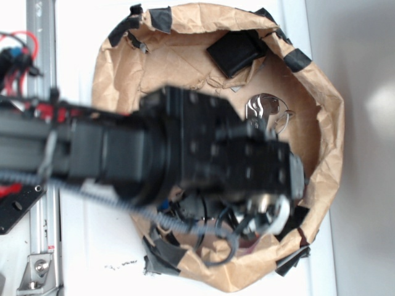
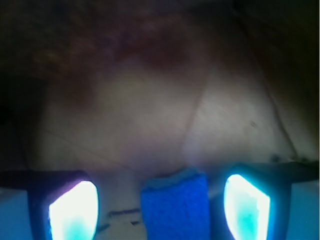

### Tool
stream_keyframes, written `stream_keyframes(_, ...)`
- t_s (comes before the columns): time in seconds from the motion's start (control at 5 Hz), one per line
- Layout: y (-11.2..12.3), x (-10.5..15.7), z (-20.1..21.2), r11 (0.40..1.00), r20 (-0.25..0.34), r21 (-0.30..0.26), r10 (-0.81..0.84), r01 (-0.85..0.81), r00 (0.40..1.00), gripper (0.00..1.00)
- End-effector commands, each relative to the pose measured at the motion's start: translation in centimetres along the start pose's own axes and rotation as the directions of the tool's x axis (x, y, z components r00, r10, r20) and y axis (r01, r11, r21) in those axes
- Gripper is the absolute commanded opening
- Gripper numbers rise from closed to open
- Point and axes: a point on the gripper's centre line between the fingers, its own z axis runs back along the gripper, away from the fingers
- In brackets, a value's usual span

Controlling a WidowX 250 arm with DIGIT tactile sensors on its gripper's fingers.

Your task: Grab the blue sponge.

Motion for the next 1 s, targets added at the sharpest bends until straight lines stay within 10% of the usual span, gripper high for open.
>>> stream_keyframes(0.0, -0.2, -0.9, 0.3, 0.983, 0.006, 0.182, 0.039, -0.04, 0.999, 1.0)
stream_keyframes(0.4, 0.3, -1.2, -0.6, 0.983, -0.008, 0.177, 0.042, -0.04, 0.999, 1.0)
stream_keyframes(0.6, -0.2, -0.6, -0.6, 0.997, -0.006, 0.078, -0.02, 0.02, 1.0, 1.0)
stream_keyframes(0.8, -1.6, 0.2, -0.1, 0.989, -0.04, 0.119, -0.077, 0.082, 0.996, 1.0)
